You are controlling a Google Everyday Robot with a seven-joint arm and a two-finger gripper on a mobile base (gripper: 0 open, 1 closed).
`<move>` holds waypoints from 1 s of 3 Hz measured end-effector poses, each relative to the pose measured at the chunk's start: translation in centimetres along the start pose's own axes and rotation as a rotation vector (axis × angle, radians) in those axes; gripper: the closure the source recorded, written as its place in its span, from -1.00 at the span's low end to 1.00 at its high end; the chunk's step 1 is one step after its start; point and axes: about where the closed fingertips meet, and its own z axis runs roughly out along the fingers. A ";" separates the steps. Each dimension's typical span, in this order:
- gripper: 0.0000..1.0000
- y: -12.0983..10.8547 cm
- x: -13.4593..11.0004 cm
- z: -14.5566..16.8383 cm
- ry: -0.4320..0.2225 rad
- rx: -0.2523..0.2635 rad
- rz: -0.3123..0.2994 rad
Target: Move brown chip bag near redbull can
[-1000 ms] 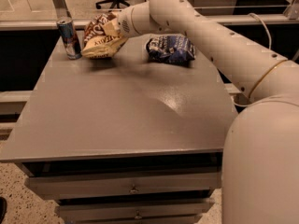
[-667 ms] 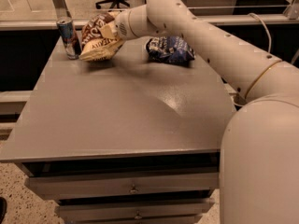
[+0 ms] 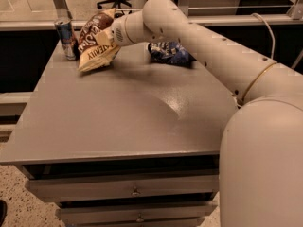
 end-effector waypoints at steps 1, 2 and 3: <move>-0.74 0.5 0.3 0.1 0.004 -0.014 0.012; -1.00 0.4 0.0 -1.2 -0.006 -0.007 0.009; -1.00 -0.3 -1.0 -5.4 -0.042 0.036 -0.029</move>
Offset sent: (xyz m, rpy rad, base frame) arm -0.0112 -0.0151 0.0122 0.0202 0.0022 -0.0048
